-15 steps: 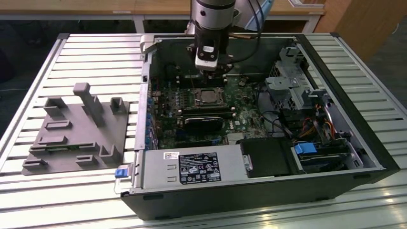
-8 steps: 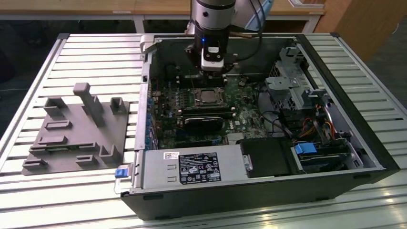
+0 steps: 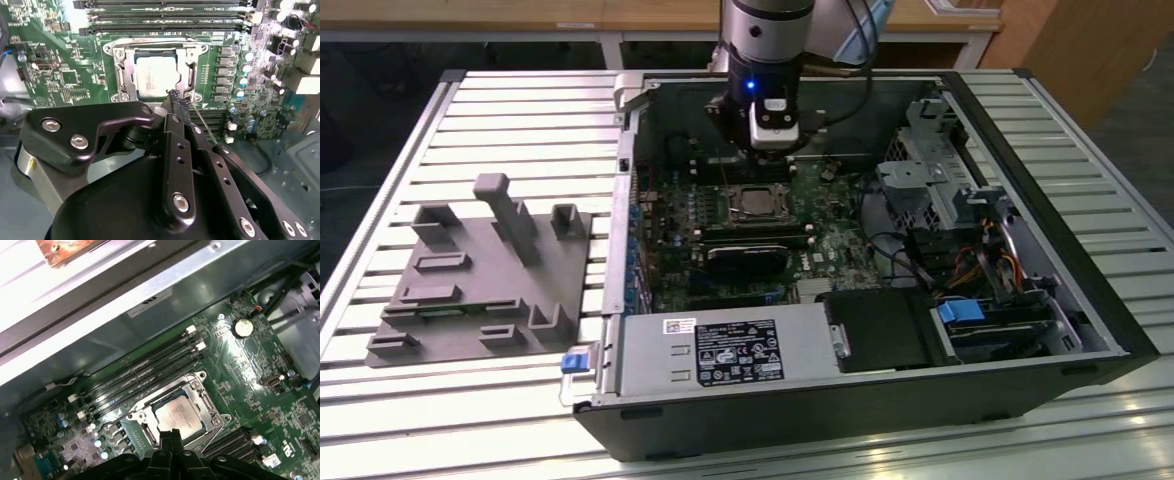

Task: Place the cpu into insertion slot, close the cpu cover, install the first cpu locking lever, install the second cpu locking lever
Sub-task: 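Install the first cpu locking lever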

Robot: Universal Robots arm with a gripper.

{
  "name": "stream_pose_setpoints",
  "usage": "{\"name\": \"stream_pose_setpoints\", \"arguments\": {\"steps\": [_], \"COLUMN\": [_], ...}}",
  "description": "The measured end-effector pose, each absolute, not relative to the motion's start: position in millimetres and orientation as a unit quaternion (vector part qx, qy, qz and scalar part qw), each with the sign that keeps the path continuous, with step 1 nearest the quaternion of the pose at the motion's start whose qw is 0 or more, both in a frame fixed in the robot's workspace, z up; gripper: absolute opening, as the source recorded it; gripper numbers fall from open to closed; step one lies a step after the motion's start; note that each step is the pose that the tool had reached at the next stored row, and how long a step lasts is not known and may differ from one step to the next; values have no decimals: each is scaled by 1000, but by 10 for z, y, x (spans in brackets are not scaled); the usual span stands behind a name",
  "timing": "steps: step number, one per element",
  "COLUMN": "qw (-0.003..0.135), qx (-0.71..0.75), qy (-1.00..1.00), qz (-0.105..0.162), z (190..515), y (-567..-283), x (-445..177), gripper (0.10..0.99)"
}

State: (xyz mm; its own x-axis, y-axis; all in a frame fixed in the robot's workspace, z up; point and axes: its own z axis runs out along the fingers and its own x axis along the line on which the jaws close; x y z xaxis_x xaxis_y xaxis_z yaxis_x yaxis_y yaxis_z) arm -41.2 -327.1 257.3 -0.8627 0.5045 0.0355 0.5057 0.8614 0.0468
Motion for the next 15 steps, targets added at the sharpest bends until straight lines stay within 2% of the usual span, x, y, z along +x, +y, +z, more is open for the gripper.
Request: {"name": "stream_pose_setpoints", "arguments": {"steps": [15], "qw": [11], "qx": [-137], "qy": [-990], "qz": [-27], "z": [2567], "y": [-3271], "x": [-413], "gripper": [106]}}
